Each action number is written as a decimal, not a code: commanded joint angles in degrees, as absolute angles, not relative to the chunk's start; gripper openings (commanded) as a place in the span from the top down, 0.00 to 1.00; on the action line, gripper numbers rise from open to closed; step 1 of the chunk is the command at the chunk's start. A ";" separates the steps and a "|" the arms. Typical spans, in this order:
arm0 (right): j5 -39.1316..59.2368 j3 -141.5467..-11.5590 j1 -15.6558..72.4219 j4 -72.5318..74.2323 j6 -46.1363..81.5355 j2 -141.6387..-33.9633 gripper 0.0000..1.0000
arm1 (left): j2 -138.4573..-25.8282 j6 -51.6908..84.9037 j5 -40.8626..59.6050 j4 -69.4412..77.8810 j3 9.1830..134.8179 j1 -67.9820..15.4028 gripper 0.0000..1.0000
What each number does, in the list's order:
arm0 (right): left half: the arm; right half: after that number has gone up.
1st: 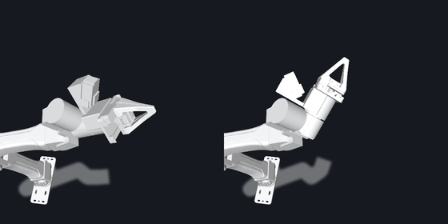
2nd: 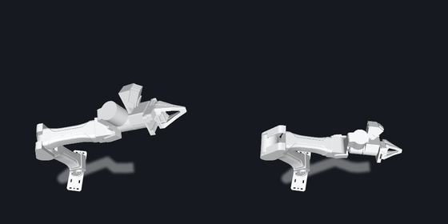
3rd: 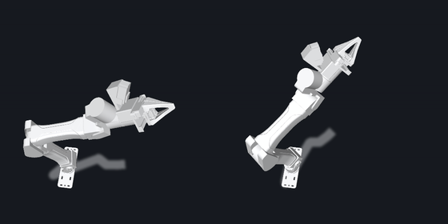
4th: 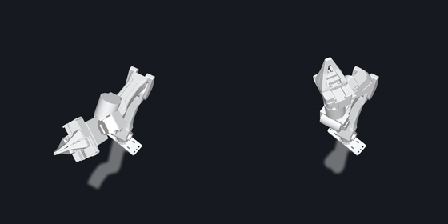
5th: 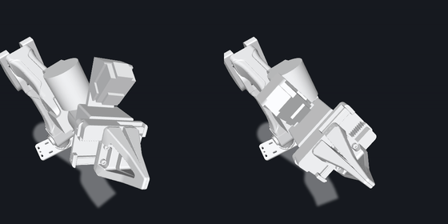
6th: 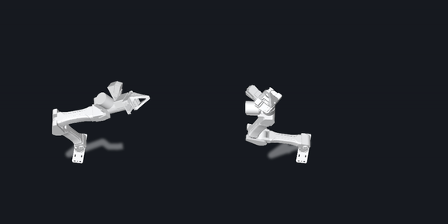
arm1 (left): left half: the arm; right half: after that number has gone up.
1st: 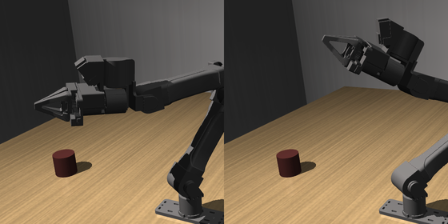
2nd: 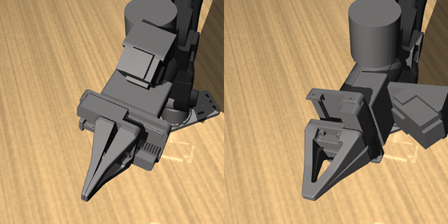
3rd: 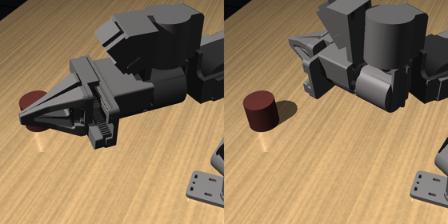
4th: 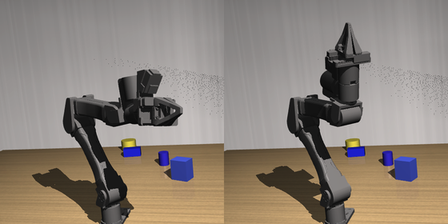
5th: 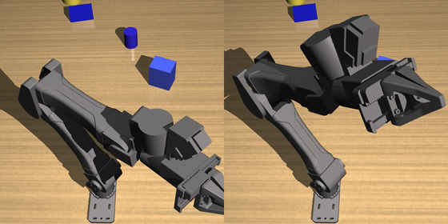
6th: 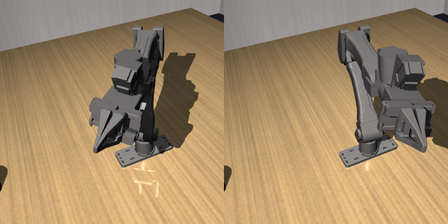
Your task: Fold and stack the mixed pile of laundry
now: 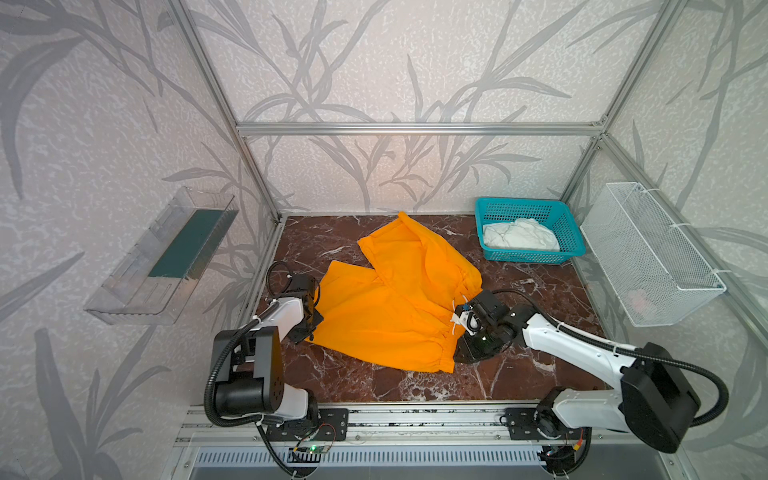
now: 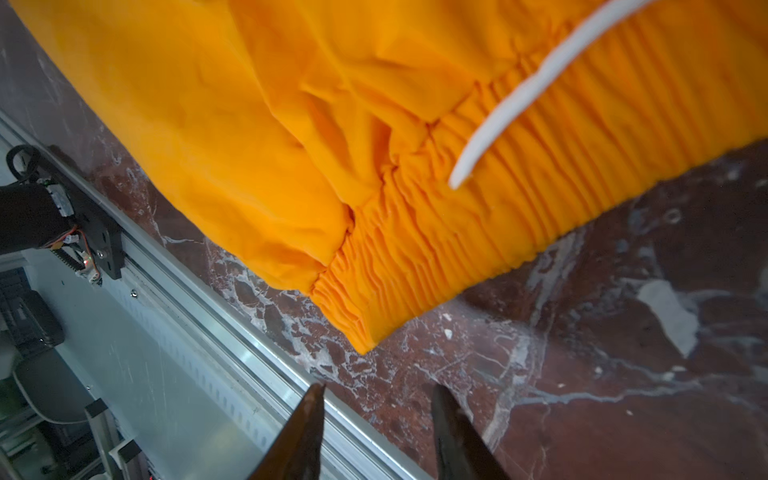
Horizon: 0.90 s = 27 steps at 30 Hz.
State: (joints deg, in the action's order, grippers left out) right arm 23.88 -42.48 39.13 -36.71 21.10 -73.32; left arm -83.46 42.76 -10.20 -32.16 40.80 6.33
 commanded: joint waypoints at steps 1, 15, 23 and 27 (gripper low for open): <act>20.37 -44.36 41.47 -39.10 17.10 -70.63 0.54 | -83.52 41.03 -11.60 -34.16 42.87 7.44 1.00; 16.33 -47.19 55.14 -28.31 8.76 -82.33 0.45 | -83.83 37.71 -7.47 -34.67 47.18 8.84 1.00; 12.61 -46.76 57.24 -25.42 7.65 -87.90 0.44 | -84.03 37.62 -7.12 -35.19 48.58 8.88 1.00; 7.11 -46.93 58.01 -25.56 8.00 -89.02 0.44 | -83.73 37.38 -7.43 -35.76 48.84 9.04 1.00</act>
